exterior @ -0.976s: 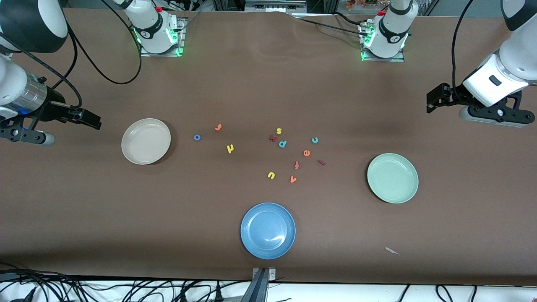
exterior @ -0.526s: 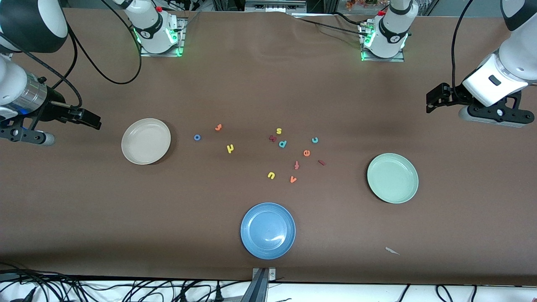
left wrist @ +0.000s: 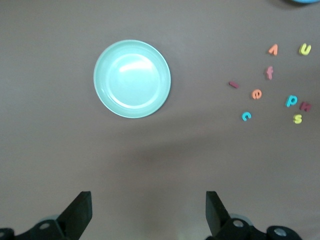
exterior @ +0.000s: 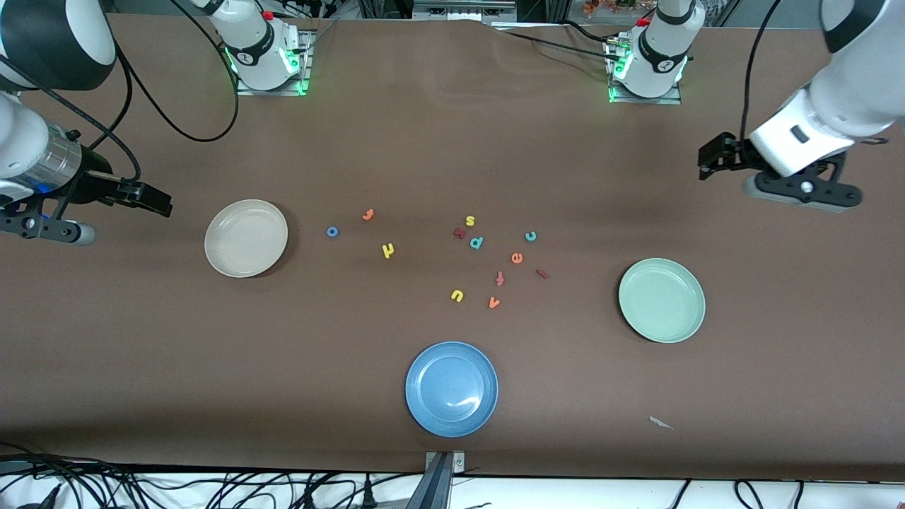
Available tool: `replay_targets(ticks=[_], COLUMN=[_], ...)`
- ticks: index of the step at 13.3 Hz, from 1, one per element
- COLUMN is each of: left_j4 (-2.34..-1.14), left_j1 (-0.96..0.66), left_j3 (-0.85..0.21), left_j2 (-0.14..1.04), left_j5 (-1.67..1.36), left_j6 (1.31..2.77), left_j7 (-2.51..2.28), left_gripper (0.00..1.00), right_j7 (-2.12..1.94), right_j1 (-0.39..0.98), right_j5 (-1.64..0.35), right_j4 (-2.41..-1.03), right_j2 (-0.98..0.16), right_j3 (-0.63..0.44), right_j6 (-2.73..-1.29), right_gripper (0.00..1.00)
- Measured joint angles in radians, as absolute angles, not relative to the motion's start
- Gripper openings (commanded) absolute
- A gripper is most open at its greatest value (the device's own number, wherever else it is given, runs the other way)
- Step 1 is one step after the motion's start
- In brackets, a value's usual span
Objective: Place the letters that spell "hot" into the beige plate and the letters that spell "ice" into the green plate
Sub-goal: 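Reach the left gripper to the orange e while the right gripper reaches the blue ring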
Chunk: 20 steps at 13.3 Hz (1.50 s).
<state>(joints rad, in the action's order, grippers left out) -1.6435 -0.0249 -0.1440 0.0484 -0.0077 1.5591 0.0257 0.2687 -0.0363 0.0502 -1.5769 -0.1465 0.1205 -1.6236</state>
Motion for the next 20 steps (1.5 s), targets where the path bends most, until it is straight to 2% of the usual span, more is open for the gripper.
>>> replay_targets(ticks=[7, 13, 17, 20], left_j4=[-1.643, -1.643, -1.641, -1.636], left_j1=[-0.139, -0.183, -0.270, -0.287], left_j3=[-0.173, -0.174, -0.176, -0.176], left_j2=[0.191, 0.353, 0.444, 0.453], left_j5=[-0.008, -0.008, -0.008, -0.008], left_j6=[1.565, 1.802, 1.904, 1.919], left_j7=[0.025, 0.026, 0.023, 0.024], left_gripper=[1.00, 1.00, 1.00, 1.00], right_j7=[0.269, 0.293, 0.376, 0.498], right_j1=[-0.036, -0.017, 0.022, 0.032], right_j5=[0.050, 0.050, 0.050, 0.050], right_j4=[-1.584, -1.593, -1.626, -1.686], right_j2=[-0.148, -0.150, -0.152, -0.156], right_j3=[0.121, 0.124, 0.131, 0.192], right_j6=[-1.624, -1.625, -1.651, -1.712], right_gripper=[1.00, 1.00, 1.00, 1.00])
